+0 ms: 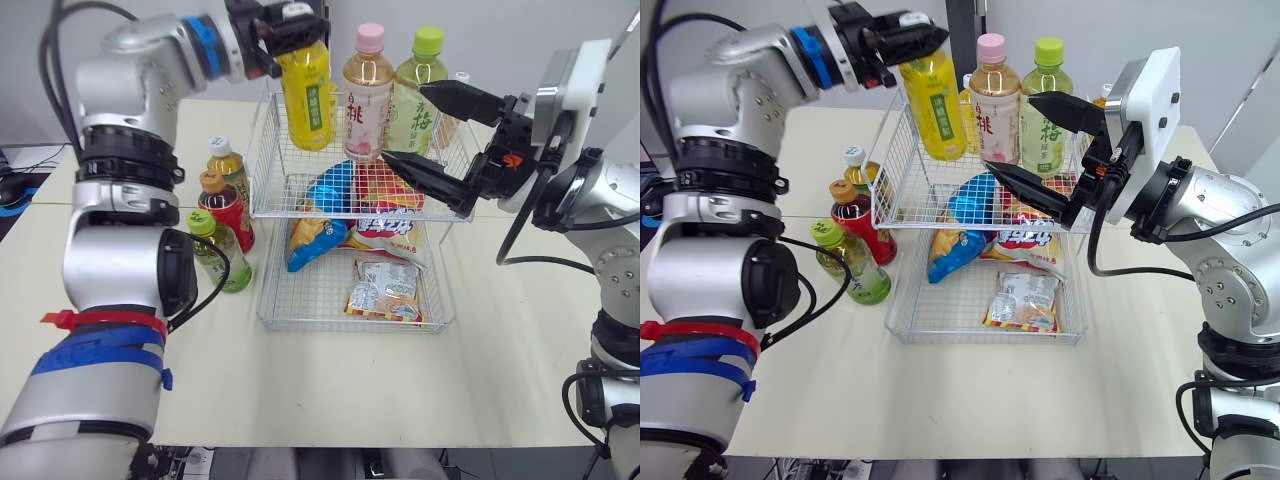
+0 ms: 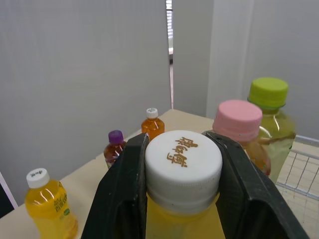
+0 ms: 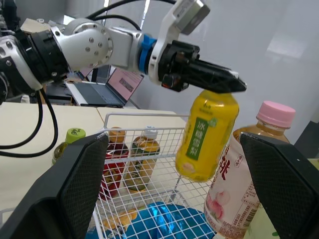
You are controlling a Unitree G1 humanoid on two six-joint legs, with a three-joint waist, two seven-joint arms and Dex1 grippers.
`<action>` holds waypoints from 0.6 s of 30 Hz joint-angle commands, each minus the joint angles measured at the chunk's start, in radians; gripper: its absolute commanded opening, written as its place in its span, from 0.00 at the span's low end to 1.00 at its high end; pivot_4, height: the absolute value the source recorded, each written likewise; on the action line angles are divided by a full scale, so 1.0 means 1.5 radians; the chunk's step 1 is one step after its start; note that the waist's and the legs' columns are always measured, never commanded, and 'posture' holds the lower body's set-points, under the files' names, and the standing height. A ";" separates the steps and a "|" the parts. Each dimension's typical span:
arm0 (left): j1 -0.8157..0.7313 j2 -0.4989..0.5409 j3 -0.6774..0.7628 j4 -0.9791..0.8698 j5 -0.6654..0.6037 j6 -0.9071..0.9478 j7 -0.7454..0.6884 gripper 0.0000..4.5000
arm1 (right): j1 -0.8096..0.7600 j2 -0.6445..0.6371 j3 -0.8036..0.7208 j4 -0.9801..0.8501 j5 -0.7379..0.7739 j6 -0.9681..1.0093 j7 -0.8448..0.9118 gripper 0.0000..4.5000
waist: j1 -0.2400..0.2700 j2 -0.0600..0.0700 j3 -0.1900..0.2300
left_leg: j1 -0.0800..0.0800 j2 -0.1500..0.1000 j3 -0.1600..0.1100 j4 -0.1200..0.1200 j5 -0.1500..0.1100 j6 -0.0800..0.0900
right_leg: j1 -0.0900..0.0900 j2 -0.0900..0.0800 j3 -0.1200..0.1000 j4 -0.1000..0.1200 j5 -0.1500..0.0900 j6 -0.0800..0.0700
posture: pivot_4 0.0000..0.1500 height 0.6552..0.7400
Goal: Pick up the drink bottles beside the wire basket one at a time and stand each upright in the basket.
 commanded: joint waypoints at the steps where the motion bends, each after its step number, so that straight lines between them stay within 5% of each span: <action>1: -0.031 -0.013 0.018 0.013 -0.001 -0.056 0.013 0.30 | -0.010 -0.009 -0.016 -0.016 0.004 -0.005 -0.006 1.00 | 0.001 0.000 0.000 | 0.000 0.000 0.000 0.000 0.000 0.000 | 0.000 0.000 0.000 0.000 0.000 0.000 | 1.00 1.00; 13: -0.033 -0.033 0.024 0.066 -0.006 -0.074 -0.003 0.30 | -0.014 -0.008 -0.009 -0.016 0.001 0.001 -0.017 1.00 | 0.001 0.000 0.000 | 0.000 0.000 0.000 0.000 0.000 0.000 | 0.000 0.000 0.000 0.001 0.000 0.000 | 1.00 1.00; 18: -0.035 -0.018 0.035 0.051 -0.013 -0.052 -0.010 0.66 | -0.015 -0.010 -0.009 -0.008 0.002 -0.003 -0.011 1.00 | 0.000 0.000 0.000 | 0.000 0.000 0.000 0.000 0.000 0.000 | 0.000 0.000 0.000 0.001 0.000 0.000 | 1.00 1.00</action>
